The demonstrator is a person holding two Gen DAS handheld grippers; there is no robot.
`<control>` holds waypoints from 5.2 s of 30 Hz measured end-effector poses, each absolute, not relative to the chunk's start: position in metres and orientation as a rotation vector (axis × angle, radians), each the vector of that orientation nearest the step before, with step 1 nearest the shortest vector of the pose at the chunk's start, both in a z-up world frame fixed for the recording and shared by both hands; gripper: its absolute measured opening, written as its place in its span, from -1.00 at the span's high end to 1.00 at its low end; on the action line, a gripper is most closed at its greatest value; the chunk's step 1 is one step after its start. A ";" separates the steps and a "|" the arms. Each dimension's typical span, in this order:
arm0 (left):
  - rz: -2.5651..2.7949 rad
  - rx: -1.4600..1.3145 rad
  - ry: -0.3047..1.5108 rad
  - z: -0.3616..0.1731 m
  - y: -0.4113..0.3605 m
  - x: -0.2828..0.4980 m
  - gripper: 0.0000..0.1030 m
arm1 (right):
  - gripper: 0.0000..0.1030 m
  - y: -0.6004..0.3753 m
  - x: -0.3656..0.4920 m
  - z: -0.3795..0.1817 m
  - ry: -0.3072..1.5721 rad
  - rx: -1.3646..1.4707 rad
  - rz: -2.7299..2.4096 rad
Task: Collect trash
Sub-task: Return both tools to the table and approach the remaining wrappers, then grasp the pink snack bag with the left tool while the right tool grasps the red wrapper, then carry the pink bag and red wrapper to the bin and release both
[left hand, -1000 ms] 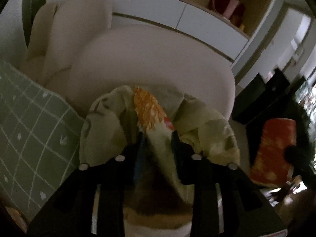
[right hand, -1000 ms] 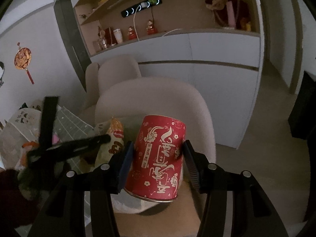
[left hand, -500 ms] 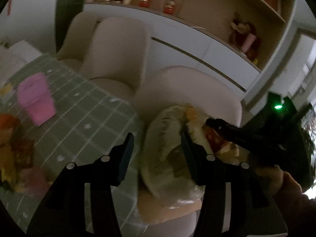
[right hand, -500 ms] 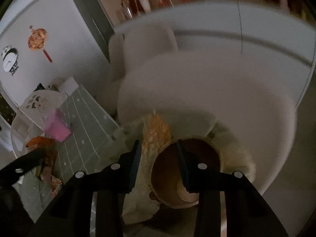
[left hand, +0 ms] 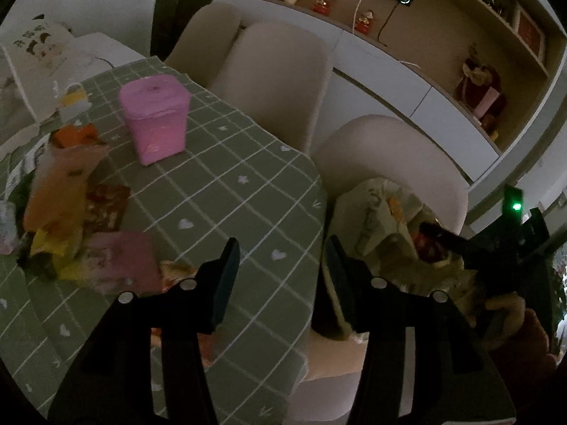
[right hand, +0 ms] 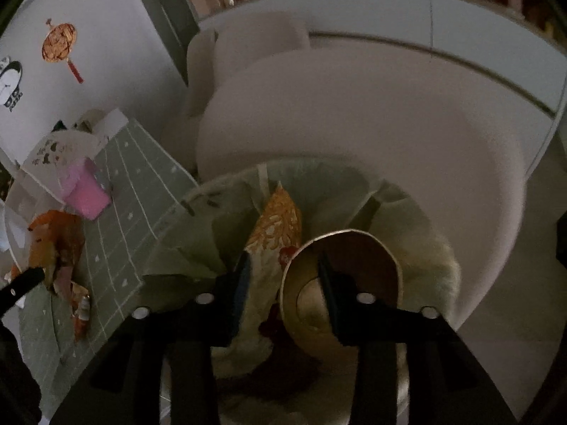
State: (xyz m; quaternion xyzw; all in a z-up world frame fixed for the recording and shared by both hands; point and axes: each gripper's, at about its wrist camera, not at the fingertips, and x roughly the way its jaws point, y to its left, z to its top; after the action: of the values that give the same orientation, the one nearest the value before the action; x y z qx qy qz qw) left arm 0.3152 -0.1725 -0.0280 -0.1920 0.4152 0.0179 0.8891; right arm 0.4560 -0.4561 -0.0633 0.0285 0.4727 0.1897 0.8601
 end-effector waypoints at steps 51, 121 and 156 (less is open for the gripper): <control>-0.195 -0.455 0.995 -0.103 0.135 0.172 -0.04 | -0.03 -0.209 0.272 -0.079 0.981 0.004 0.395; -0.242 -0.246 0.773 0.036 -0.178 0.363 0.91 | 0.81 -0.436 0.301 0.064 0.649 0.021 0.296; -0.257 -0.194 0.929 -0.042 -0.305 0.463 0.24 | 0.81 -0.548 0.381 0.016 0.701 0.137 0.239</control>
State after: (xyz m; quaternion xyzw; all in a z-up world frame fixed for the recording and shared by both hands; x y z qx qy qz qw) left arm 0.4634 -0.3052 -0.0418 -0.0930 0.4462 -0.1234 0.8815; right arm 0.3806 -0.5477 0.0162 0.0668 0.3424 0.1166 0.9299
